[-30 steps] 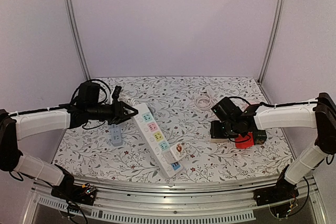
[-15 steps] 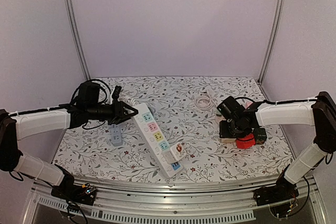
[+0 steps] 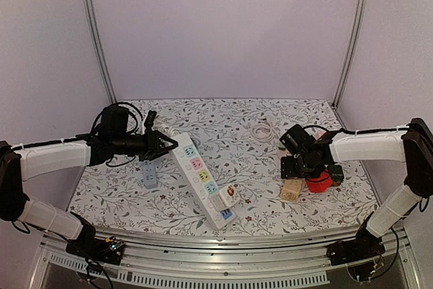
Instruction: Pull the plug off the socket
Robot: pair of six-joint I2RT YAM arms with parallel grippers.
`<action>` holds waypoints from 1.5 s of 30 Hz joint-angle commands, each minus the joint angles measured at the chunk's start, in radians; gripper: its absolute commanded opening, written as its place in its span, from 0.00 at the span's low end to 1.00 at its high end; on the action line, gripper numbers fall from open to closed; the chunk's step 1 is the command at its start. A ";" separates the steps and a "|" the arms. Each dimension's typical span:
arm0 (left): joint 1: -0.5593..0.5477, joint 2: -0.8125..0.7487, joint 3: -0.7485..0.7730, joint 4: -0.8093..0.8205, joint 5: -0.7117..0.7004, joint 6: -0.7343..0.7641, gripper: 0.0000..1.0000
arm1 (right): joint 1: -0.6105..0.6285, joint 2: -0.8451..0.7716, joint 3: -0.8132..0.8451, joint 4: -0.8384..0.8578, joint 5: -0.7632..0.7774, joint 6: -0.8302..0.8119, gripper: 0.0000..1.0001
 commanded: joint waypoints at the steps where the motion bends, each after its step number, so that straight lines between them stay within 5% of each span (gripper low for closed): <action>1: 0.015 -0.008 -0.022 0.013 -0.091 0.113 0.00 | -0.007 -0.030 0.028 -0.024 0.017 -0.010 0.82; 10: 0.017 -0.009 -0.016 0.016 -0.091 0.111 0.00 | 0.021 -0.122 0.067 -0.005 -0.080 -0.074 0.84; 21: 0.016 0.001 -0.011 0.015 -0.084 0.111 0.00 | 0.269 -0.271 0.097 0.177 -0.286 -0.284 0.96; 33: 0.017 0.000 -0.013 0.023 -0.076 0.109 0.00 | 0.424 -0.034 0.170 0.286 -0.430 -0.282 0.99; 45: 0.016 -0.007 -0.018 0.035 -0.061 0.120 0.00 | 0.438 0.118 0.191 0.361 -0.533 -0.269 0.95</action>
